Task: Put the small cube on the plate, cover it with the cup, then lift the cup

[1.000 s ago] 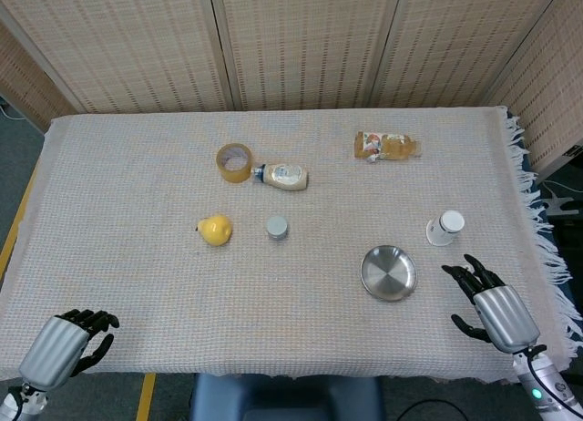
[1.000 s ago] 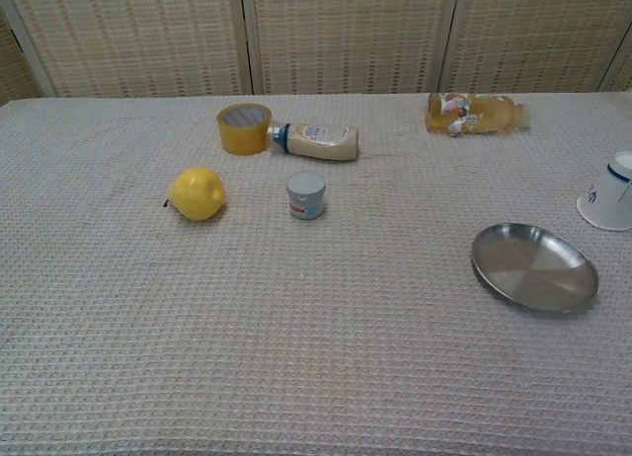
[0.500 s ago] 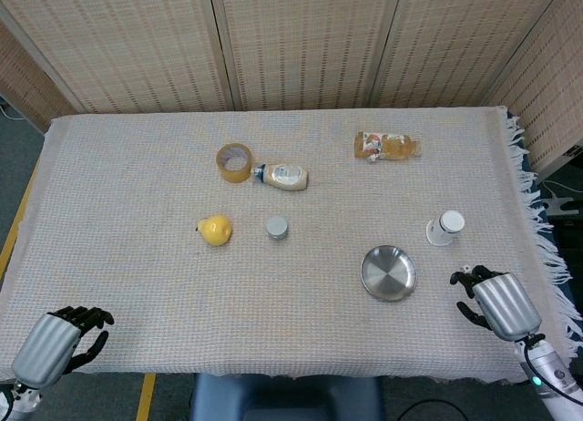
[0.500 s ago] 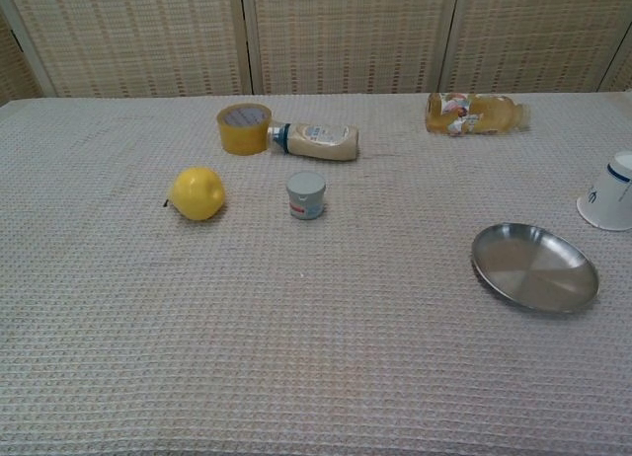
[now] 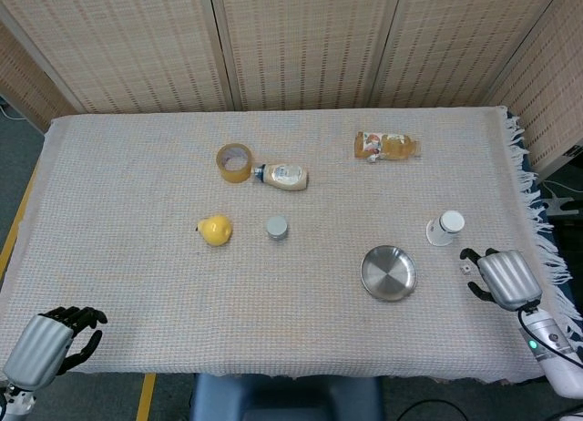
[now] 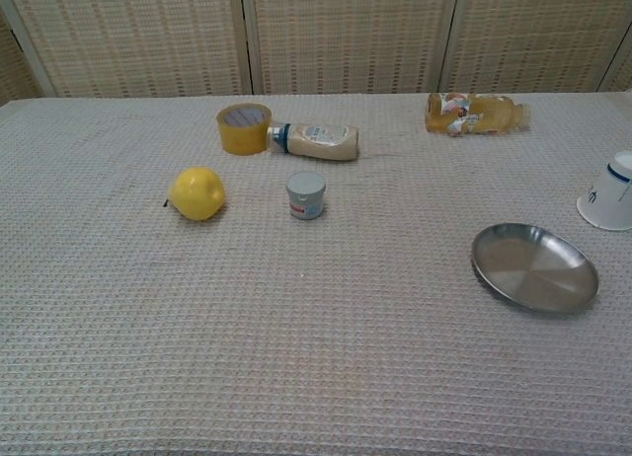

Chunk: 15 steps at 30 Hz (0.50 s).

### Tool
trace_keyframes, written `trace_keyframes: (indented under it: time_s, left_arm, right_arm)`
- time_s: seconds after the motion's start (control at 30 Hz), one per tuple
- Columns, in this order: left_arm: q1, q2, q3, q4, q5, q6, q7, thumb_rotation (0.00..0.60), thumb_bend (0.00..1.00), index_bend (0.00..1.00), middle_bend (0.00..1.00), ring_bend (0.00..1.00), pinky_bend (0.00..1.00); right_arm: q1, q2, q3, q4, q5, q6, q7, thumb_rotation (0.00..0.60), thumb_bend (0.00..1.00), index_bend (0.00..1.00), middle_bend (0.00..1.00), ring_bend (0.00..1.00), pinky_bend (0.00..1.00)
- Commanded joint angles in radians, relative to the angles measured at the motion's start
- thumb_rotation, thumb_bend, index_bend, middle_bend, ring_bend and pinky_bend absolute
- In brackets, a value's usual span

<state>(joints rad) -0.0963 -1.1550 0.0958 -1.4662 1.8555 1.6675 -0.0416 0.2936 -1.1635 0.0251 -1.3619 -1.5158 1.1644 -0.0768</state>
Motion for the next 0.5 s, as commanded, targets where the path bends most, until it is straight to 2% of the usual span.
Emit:
trace_keyframes:
  time_s: [0.03, 0.5]
  left_arm:
    - [0.002, 0.002, 0.002, -0.002, 0.004, 0.002, 0.005, 0.6, 0.43, 0.47, 0.56, 0.59, 0.69]
    - [0.003, 0.003, 0.0, -0.005, -0.001, -0.002, 0.004, 0.6, 0.43, 0.47, 0.56, 0.59, 0.69]
  right_arm:
    - [0.021, -0.027, 0.005, 0.041, 0.028, -0.045, -0.011, 0.6, 0.18, 0.41, 0.75, 0.61, 0.9]
    - [0.066, -0.134, -0.004, 0.247, 0.059, -0.138, 0.039, 0.6, 0.24, 0.43, 0.78, 0.64, 0.92]
